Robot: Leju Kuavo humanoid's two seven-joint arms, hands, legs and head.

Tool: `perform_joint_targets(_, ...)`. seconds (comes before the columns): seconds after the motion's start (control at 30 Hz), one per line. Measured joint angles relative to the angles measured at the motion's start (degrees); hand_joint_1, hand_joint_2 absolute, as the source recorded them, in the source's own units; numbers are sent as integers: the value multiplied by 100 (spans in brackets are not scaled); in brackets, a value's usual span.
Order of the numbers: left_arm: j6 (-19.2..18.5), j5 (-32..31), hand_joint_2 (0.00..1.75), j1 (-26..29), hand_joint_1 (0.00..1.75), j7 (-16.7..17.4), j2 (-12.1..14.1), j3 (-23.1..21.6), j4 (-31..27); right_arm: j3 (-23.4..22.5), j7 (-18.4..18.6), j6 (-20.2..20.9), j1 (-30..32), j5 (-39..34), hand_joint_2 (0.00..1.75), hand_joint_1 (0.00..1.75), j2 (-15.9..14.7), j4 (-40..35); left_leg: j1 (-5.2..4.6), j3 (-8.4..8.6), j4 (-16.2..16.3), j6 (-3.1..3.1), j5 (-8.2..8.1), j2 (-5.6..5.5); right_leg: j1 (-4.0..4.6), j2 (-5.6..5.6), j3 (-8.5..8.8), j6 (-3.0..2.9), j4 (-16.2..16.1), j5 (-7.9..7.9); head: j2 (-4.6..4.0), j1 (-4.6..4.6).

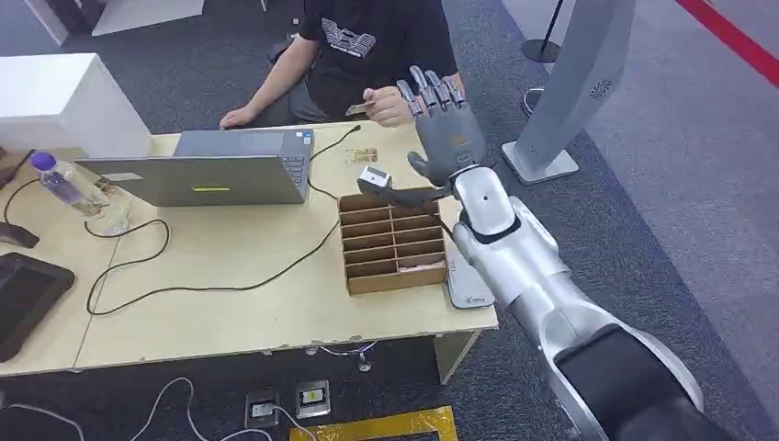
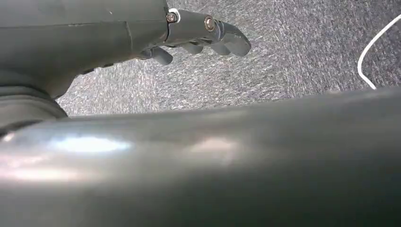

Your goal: Pass the card to the sensor for recognition and then transmit it.

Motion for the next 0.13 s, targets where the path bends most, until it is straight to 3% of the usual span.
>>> perform_joint_targets(0.13,-17,0,0,-9,0,2,0,-46,0,0,-20,-158,-90,13,0,0,-42,61,0,2,2,0,0,0,0,1,-5,0,0,0,0,0)
